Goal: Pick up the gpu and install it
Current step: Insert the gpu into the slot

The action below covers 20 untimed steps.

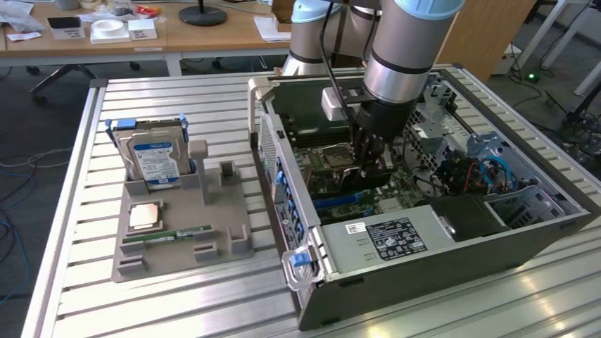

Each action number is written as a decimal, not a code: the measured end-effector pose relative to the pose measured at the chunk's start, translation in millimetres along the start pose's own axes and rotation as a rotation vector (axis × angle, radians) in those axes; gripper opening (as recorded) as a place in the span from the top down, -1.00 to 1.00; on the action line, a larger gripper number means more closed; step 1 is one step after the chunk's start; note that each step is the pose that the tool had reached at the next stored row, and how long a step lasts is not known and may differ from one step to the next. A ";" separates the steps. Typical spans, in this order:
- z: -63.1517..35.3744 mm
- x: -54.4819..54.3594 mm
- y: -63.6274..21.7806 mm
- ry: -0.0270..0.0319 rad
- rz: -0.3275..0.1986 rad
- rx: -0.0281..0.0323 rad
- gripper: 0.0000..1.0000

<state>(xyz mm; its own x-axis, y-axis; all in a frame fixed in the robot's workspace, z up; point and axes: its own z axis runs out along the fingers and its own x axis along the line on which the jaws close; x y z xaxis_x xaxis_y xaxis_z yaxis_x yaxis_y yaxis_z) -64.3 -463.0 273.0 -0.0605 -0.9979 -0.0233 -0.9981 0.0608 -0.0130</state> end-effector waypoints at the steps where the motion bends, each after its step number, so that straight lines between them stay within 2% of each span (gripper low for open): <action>1: 0.0 0.3 0.2 0.0000 0.000 0.0000 0.47; 14: 0.5 1.3 11.3 0.0000 0.000 0.0008 0.47; 20: 5.3 1.6 14.6 -0.0001 0.000 0.0028 0.47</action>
<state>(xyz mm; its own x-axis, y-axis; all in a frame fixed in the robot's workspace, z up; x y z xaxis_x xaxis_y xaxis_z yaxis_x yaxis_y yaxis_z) -78.9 -463.7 267.4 -0.0605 -0.9979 -0.0234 -0.9980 0.0608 -0.0157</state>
